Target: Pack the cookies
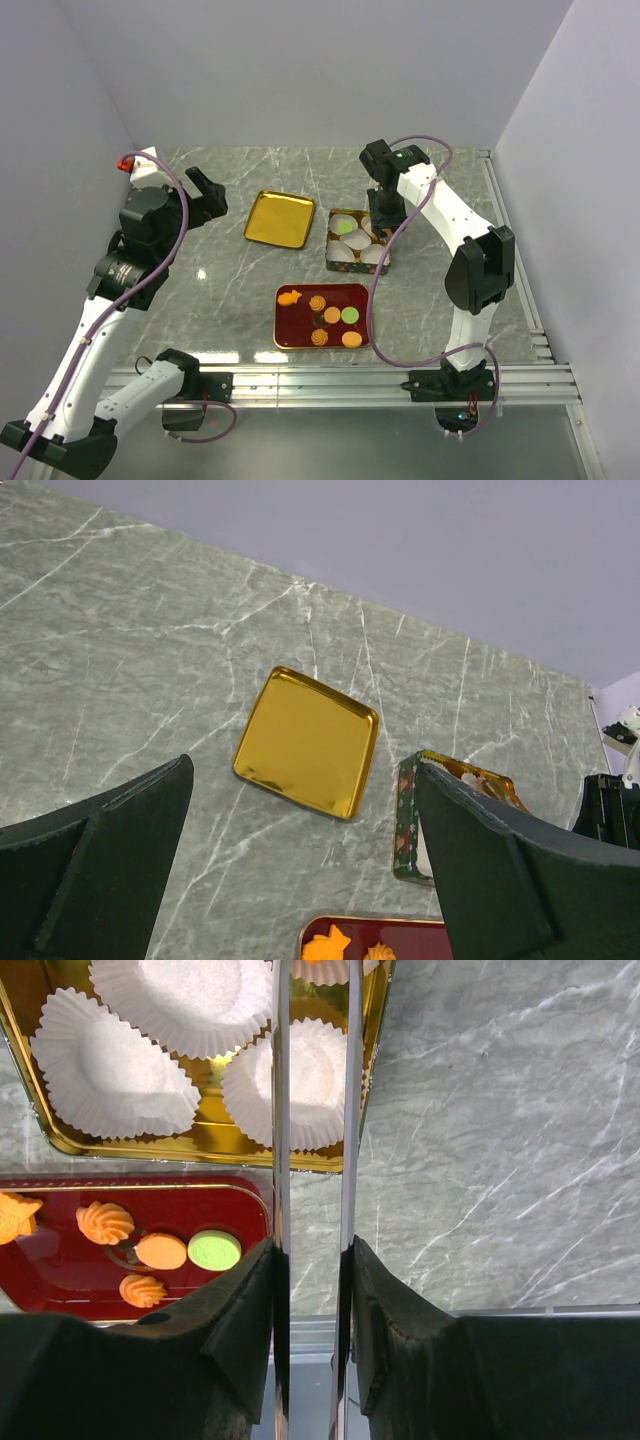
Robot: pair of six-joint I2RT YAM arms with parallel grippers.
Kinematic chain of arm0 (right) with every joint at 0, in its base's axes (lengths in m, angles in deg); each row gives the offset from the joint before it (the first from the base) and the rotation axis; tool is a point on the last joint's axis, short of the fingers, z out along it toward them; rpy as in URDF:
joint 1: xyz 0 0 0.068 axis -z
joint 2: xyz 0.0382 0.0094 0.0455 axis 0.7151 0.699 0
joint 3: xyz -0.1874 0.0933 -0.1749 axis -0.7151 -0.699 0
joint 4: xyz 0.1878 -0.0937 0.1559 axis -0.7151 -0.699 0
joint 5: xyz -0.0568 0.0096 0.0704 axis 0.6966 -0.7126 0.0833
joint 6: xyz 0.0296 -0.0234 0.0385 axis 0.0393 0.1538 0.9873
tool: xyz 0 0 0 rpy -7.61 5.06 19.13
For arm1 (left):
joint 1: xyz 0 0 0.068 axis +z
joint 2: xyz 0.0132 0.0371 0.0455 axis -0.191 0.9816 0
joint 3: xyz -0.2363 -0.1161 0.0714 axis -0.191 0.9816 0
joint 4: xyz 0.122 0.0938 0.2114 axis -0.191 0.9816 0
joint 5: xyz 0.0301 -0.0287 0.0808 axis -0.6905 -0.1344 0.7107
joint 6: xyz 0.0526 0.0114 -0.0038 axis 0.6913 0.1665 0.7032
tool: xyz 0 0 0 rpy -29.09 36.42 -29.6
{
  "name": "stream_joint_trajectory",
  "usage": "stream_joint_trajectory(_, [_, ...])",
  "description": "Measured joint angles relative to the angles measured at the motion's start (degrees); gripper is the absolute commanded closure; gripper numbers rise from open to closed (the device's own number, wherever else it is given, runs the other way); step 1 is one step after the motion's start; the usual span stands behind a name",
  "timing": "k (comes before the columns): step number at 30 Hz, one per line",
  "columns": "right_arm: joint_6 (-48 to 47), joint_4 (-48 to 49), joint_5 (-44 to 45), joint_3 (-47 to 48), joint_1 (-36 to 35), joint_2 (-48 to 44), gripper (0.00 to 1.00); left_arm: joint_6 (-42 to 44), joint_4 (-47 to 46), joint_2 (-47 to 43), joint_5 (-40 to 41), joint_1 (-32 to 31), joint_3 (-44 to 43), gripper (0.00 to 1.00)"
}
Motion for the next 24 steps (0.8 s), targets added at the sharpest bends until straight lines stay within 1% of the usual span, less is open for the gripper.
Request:
stream_joint_trajectory(6, [0.0, 0.0, 0.0, 0.0, 0.0, 0.0, 0.53, 0.0, 0.0, -0.3, 0.0, 0.0, 0.0, 0.01])
stream_joint_trajectory(16, [0.0, -0.1, 0.1, 0.9, 0.0, 0.0, 0.50, 0.0, 0.0, -0.6, 0.0, 0.0, 0.0, 0.01])
stream_joint_trajectory(21, [0.2, 0.0, 0.1, 1.9, 0.0, 0.0, 0.47, -0.1, 0.0, -1.6, 0.0, 0.0, 0.1, 0.01])
stream_joint_trajectory(24, [0.2, -0.1, 0.1, 1.9, 0.0, 0.0, 0.46, -0.1, 0.0, -2.1, 0.0, 0.0, 0.1, 0.01])
